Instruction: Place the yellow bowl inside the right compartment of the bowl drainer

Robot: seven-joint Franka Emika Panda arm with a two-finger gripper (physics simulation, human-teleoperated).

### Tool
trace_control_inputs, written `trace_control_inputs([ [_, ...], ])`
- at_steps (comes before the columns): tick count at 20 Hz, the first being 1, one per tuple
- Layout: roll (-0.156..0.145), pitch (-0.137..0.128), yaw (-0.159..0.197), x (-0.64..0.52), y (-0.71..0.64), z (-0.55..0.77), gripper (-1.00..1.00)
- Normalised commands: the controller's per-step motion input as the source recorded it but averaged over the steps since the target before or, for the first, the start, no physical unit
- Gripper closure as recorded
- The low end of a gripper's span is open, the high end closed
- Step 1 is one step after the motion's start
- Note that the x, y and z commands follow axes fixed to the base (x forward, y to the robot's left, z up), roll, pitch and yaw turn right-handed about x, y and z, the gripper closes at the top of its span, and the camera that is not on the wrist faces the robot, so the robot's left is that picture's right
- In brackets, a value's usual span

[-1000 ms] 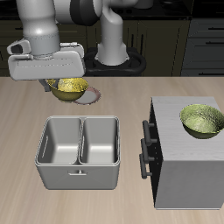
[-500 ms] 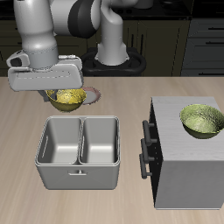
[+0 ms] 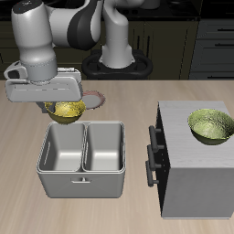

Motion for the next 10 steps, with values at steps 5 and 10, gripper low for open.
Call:
trace_control_inputs([
  [5,-0.039,0.039,0.023,-0.01,-0.09,-0.17,1.0],
  [10,0.015,0.016,0.011,0.02,-0.03,-0.1,-1.0],
])
